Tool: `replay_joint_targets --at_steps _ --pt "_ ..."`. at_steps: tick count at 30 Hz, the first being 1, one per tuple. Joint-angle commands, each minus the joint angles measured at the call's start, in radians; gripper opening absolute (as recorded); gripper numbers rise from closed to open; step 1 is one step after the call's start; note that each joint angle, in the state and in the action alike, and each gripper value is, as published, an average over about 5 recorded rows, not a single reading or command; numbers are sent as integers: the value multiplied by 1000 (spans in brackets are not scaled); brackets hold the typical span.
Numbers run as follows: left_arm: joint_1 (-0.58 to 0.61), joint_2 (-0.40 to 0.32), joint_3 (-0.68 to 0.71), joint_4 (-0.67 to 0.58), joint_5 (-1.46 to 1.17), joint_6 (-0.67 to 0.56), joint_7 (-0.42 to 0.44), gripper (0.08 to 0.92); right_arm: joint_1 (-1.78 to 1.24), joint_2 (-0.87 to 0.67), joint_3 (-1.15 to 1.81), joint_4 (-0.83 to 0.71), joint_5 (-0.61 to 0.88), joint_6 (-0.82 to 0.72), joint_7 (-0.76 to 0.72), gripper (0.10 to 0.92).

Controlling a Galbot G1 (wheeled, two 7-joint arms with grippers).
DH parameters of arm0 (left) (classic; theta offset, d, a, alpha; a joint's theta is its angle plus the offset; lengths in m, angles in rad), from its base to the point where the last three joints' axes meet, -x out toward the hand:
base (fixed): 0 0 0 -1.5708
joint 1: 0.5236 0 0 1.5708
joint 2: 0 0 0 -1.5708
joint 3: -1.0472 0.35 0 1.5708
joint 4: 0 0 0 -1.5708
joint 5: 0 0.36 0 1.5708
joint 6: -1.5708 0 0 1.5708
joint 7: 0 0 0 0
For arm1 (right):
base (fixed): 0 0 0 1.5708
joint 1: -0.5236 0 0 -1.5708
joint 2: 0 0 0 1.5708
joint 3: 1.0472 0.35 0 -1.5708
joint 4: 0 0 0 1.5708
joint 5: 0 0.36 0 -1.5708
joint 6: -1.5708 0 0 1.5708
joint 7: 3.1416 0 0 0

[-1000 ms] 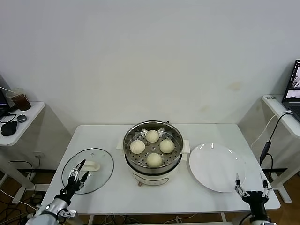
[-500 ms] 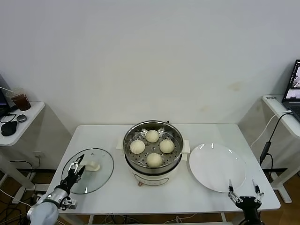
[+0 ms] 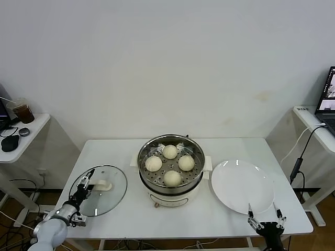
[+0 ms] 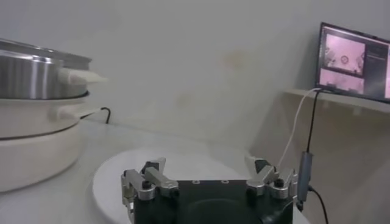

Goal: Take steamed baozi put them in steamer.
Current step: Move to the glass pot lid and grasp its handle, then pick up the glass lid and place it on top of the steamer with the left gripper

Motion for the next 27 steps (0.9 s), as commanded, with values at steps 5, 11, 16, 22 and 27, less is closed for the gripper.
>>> replay_joint_targets --at_steps 5,11,16,22,27 --pt "-43 -15 2 75 -4 -9 -18 543 -5 4 -19 0 -6 -7 -3 823" --pt "-52 -25 -7 99 -26 -28 -64 370 -5 3 -30 -10 -16 4 -9 823" --pt "-12 -7 -11 27 -119 -20 -71 224 -3 1 -38 -14 -24 11 -12 823" --pt "103 44 -25 -211 -203 116 -131 174 -17 -6 -41 -17 -48 29 -24 823" --pt "226 123 -41 -426 -321 348 -145 174 -27 -14 -61 -16 -42 30 -39 823"
